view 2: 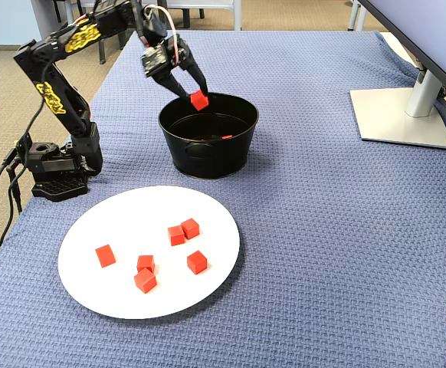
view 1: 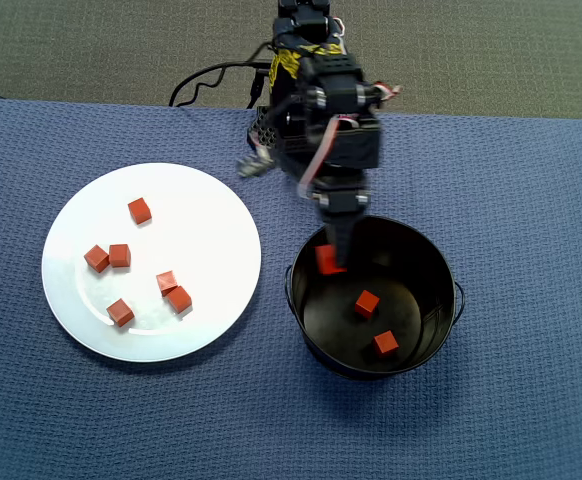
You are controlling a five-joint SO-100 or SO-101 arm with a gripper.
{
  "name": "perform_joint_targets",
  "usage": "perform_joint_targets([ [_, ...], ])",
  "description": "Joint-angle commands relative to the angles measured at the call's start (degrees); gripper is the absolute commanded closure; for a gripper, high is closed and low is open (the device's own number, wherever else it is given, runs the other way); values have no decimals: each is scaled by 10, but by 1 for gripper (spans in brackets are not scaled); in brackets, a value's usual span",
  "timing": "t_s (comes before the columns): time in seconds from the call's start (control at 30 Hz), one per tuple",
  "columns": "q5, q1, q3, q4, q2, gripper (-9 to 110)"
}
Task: Pick up the red cubes from the white plate and place them in the black recipient
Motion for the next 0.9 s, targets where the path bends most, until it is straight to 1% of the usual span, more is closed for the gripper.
perform_joint_targets([
  [0.0,-61,-73,-78,43,-43,62],
  [0.03,-95,-74,-91,63,-53,58],
  [0.07,-124,-62,-97,77,-54,57],
  [0.13,-167,-10,-102,85,-45,58],
  [0.23,-258,92,-101,102,-33,63],
  [0.33,-374,211,-64,112,-16,68],
  [0.4,-467,293,-24,116,-13,75],
  [0.47,-538,369,15,107,-18,79],
  [0.53,-584,433,42,77,-25,82],
  [0.63,-694,506,67,72,-39,83],
  [0.73,-858,575,91,70,-45,81],
  [0.8,-904,610,97,39,-54,80],
  [0.87,-969,643,101,38,-66,80],
])
